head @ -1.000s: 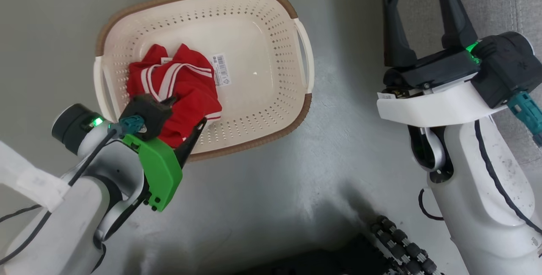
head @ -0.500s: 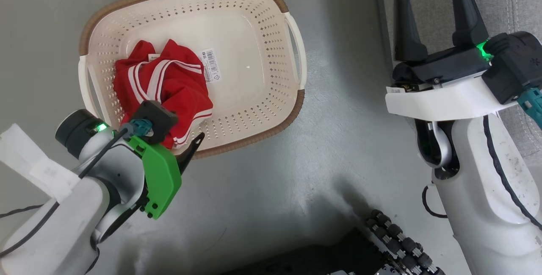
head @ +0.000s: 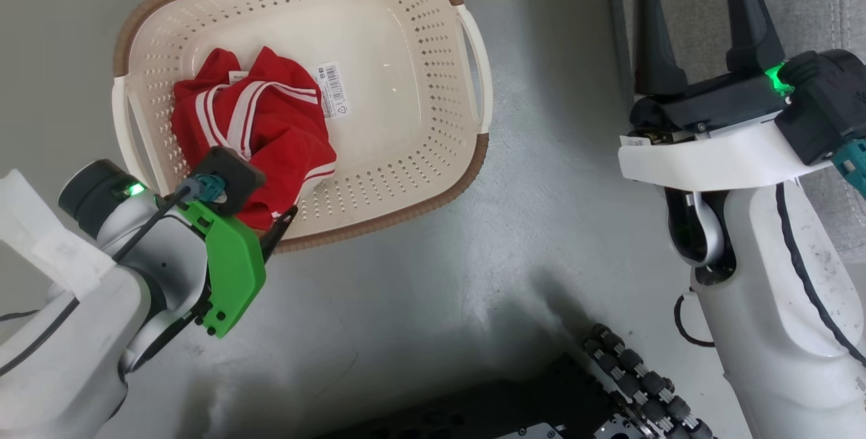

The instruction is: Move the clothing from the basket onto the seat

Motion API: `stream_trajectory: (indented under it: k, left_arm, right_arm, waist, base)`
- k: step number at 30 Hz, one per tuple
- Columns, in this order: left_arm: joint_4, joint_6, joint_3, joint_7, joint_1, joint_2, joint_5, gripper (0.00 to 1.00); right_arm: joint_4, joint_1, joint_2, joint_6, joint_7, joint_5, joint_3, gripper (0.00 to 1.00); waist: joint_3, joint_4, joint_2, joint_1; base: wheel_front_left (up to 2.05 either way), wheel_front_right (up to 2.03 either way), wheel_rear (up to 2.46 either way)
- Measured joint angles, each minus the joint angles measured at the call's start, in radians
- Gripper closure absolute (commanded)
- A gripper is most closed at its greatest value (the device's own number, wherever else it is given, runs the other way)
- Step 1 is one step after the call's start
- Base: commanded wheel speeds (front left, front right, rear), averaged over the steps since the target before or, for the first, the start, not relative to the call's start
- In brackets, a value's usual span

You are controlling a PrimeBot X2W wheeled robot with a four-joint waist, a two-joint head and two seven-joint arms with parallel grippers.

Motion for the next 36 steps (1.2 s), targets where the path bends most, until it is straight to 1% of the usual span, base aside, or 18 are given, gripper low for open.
stream_trajectory:
  k: [6, 8, 17, 23, 24, 32, 33, 35, 36]
  left_arm:
    - [0.021, 0.000, -0.043, 0.003, -0.019, 0.013, -0.029, 0.00]
    - [0.031, 0.000, -0.055, 0.004, -0.029, 0.018, -0.029, 0.00]
    - [0.066, 0.000, -0.102, 0.012, -0.078, 0.038, -0.038, 0.00]
    - [0.086, 0.000, -0.132, 0.012, -0.116, 0.036, -0.041, 0.00]
    - [0.093, 0.000, -0.138, 0.013, -0.123, 0.035, -0.044, 0.00]
    - [0.137, 0.000, -0.175, 0.023, -0.170, 0.035, -0.048, 0.01]
    - [0.142, 0.000, -0.179, 0.020, -0.173, 0.035, -0.048, 0.13]
    - [0.152, 0.000, -0.189, 0.020, -0.181, 0.034, -0.049, 0.57]
    - [0.158, 0.000, -0.198, 0.020, -0.187, 0.034, -0.051, 0.63]
  right_arm:
    - [0.002, 0.000, 0.002, 0.003, 0.000, 0.000, -0.002, 0.00]
    - [0.002, 0.000, 0.002, 0.010, 0.000, 0.000, -0.003, 0.00]
    - [0.001, 0.000, 0.005, 0.019, 0.000, 0.000, -0.002, 0.00]
    - [0.002, 0.005, 0.007, 0.022, 0.000, 0.000, -0.006, 0.00]
    - [0.002, 0.006, 0.007, 0.028, 0.000, 0.000, -0.006, 0.00]
    - [0.002, 0.007, 0.008, 0.036, 0.000, 0.000, -0.004, 0.00]
    - [0.002, 0.007, 0.008, 0.036, 0.000, 0.000, -0.005, 0.00]
    - [0.002, 0.006, 0.008, 0.037, 0.000, -0.001, -0.006, 0.00]
    - [0.002, 0.006, 0.008, 0.039, 0.000, -0.003, -0.007, 0.00]
  waist:
    - [0.007, 0.001, 0.0000, 0.0000]
    - [0.008, 0.001, 0.0000, 0.0000]
    - [0.021, -0.002, 0.0000, 0.0000]
    - [0.035, -0.004, 0.0000, -0.0001]
    - [0.038, -0.003, 0.0000, 0.0000]
    - [0.061, 0.002, 0.0000, 0.0000]
    - [0.062, 0.002, 0.0000, -0.0001]
    - [0.063, 0.003, 0.0000, -0.0001]
    - [0.064, 0.003, 0.0000, 0.0000]
  base:
    - [0.00, 0.00, 0.00]
    - [0.00, 0.00, 0.00]
    - [0.00, 0.00, 0.00]
    - [0.00, 0.00, 0.00]
    - [0.00, 0.00, 0.00]
    - [0.00, 0.00, 0.00]
    - [0.00, 0.00, 0.00]
    - [0.00, 0.00, 0.00]
    - [0.00, 0.00, 0.00]
